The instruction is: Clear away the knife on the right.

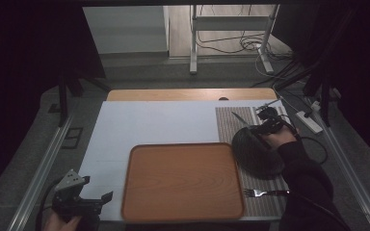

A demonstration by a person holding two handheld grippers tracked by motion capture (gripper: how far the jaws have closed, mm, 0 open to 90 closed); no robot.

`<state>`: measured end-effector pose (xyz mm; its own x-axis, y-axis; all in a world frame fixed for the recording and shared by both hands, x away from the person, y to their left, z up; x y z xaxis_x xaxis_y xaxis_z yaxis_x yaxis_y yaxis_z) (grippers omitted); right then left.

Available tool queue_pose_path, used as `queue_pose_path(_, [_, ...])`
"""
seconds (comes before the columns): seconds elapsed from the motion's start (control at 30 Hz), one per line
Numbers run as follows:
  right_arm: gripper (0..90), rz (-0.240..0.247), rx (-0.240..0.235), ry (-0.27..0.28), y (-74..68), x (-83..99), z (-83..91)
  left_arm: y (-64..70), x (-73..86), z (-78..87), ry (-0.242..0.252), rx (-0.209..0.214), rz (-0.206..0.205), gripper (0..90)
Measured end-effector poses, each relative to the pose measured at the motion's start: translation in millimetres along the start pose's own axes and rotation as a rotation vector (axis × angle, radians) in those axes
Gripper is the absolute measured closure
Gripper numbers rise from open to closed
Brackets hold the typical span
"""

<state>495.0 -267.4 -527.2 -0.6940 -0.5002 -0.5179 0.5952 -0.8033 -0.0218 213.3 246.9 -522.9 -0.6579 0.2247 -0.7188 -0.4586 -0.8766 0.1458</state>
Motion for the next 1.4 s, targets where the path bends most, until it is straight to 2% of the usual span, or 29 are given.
queue_pose_path(0.37, [77.5, 0.045, -0.047, 0.030, -50.6, 7.6, 7.5, 0.1, -0.1, 0.1, 0.002, 0.001, 0.001, 0.0])
queue_pose_path(0.67, [77.5, 0.065, -0.078, 0.034, -82.7, 18.3, 11.8, 0.1, -0.4, -0.4, -0.002, -0.001, -0.002, 0.0])
queue_pose_path(0.9, [77.5, 0.105, -0.102, 0.043, -110.3, 25.5, 16.9, 0.0, -0.3, -0.2, 0.000, 0.001, 0.001, 0.0])
queue_pose_path(1.07, [77.5, 0.107, -0.105, 0.043, -127.0, 33.1, 19.7, 0.1, -0.3, -0.4, -0.003, -0.001, 0.001, 0.0])
queue_pose_path(1.17, [77.5, 0.104, -0.108, 0.044, -132.1, 35.6, 20.1, 0.0, -0.3, -0.4, -0.003, -0.001, 0.002, 0.0])
queue_pose_path(1.33, [77.5, 0.117, -0.119, 0.027, -149.3, 43.3, 18.9, 0.1, -0.4, -0.6, -0.003, -0.002, 0.001, 0.0])
queue_pose_path(1.4, [77.5, 0.122, -0.122, 0.021, -152.1, 44.6, 18.7, 0.0, -0.3, -0.5, -0.004, -0.002, -0.001, 0.0])
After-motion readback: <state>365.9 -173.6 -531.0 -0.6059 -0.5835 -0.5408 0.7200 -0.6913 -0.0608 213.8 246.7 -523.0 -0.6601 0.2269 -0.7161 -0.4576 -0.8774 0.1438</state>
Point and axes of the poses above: each handheld gripper's, and its own axes: z roughly backward along the jaws, x roughly out of its underside, y roughly to its right, the point moved 7 cm from there along -z, roughly forward along the jaws, and after that the axes turned 1 degree about y, right-handed, at the moved point
